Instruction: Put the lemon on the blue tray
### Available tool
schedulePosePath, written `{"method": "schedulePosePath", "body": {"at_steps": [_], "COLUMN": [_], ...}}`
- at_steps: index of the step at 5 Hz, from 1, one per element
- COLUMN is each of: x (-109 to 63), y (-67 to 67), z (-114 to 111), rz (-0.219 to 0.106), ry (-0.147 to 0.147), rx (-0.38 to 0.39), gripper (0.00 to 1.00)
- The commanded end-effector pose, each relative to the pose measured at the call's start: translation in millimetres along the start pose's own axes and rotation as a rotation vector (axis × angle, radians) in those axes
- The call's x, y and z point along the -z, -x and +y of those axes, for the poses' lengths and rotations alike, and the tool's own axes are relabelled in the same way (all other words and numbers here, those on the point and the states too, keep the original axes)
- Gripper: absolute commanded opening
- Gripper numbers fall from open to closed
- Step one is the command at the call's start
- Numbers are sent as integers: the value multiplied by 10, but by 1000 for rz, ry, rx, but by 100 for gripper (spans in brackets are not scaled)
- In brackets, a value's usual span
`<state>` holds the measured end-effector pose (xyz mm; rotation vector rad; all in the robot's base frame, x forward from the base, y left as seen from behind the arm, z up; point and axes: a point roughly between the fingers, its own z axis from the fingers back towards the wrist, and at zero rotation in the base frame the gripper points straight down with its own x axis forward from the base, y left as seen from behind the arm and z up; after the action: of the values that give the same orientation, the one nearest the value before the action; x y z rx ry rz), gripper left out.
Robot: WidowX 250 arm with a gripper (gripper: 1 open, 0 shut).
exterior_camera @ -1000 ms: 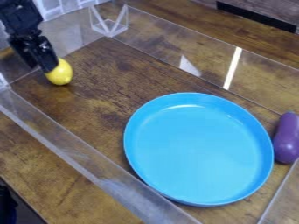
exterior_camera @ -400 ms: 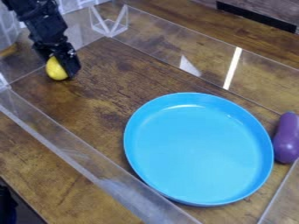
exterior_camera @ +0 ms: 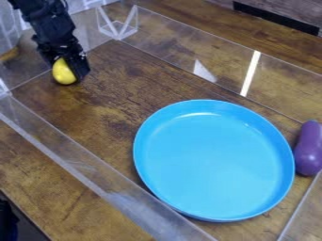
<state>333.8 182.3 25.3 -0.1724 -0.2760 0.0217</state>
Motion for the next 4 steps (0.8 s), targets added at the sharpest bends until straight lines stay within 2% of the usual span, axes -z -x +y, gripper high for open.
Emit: {"method": "schedulePosePath", "body": {"at_steps": [1,2,4], "x": [-150,-230,-385], "y": [-91,-112,-116], "z": [-68,-104,-19], "rz": [-4,6,-3], "ry": [-5,0,-38], "rx": [68,105,-4], "gripper": [0,0,0]}}
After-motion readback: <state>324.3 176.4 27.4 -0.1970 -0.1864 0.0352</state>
